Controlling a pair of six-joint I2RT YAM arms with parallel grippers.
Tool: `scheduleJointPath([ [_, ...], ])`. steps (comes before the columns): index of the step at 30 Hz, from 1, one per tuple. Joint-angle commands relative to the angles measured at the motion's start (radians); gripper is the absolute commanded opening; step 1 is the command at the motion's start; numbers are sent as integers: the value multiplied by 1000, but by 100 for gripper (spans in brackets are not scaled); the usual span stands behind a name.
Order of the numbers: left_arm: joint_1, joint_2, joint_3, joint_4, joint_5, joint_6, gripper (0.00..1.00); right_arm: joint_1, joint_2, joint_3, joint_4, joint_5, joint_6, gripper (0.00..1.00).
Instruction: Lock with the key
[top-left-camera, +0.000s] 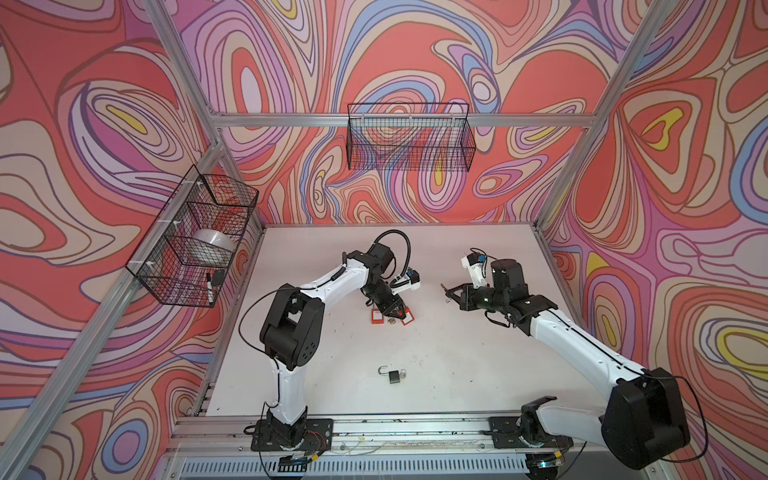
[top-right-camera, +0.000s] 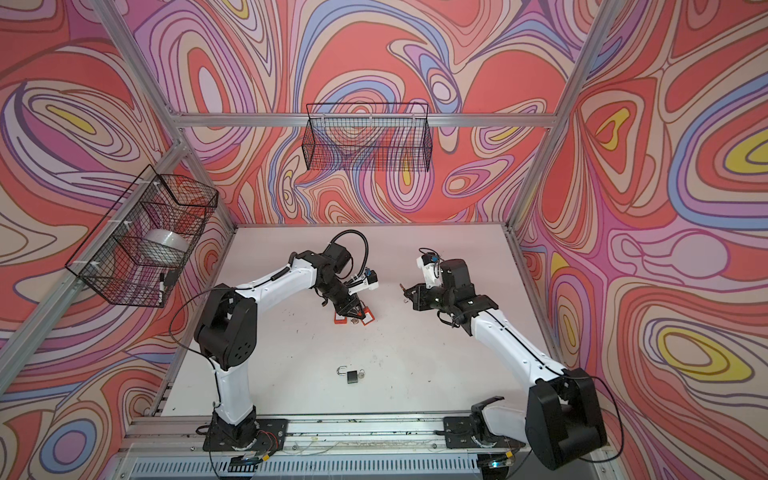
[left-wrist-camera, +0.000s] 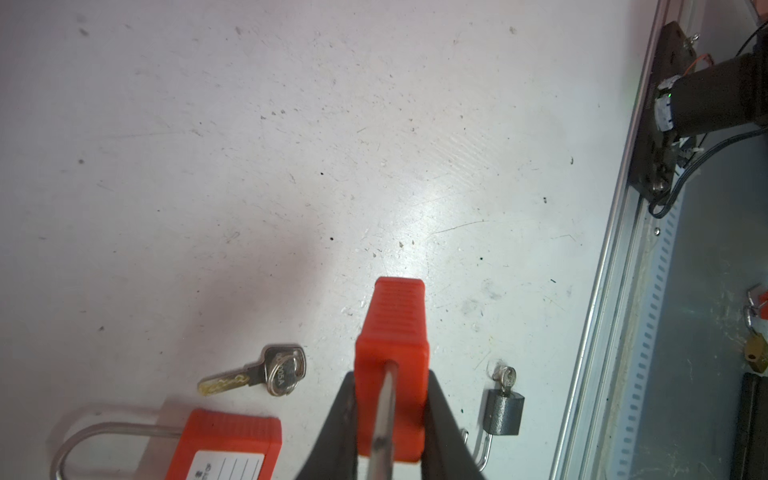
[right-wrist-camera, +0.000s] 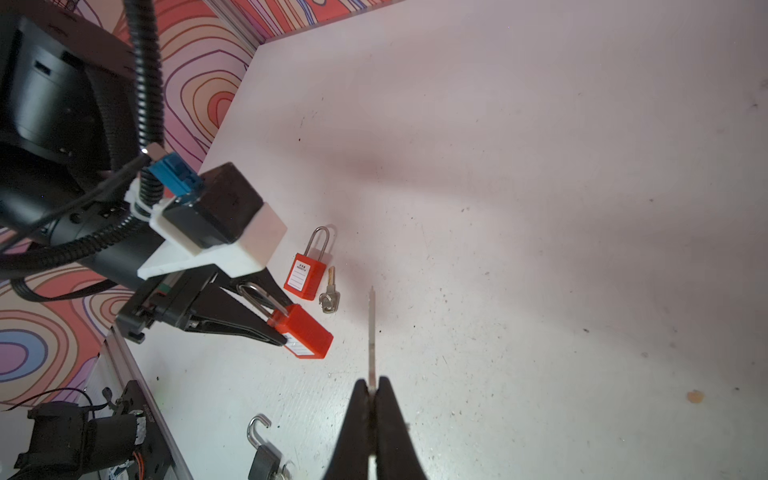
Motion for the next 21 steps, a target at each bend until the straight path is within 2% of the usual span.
scheduleJointPath([
  [1,-9,48,53,-92,-7,79,0,25,15,-15,36,32,25,0],
  [15,-15,168,137,-132,-58,123,0,37,45,-42,106,12,61,0],
  [21,-15,195,142,-119,-74,132,9,43,51,-47,111,9,60,0],
])
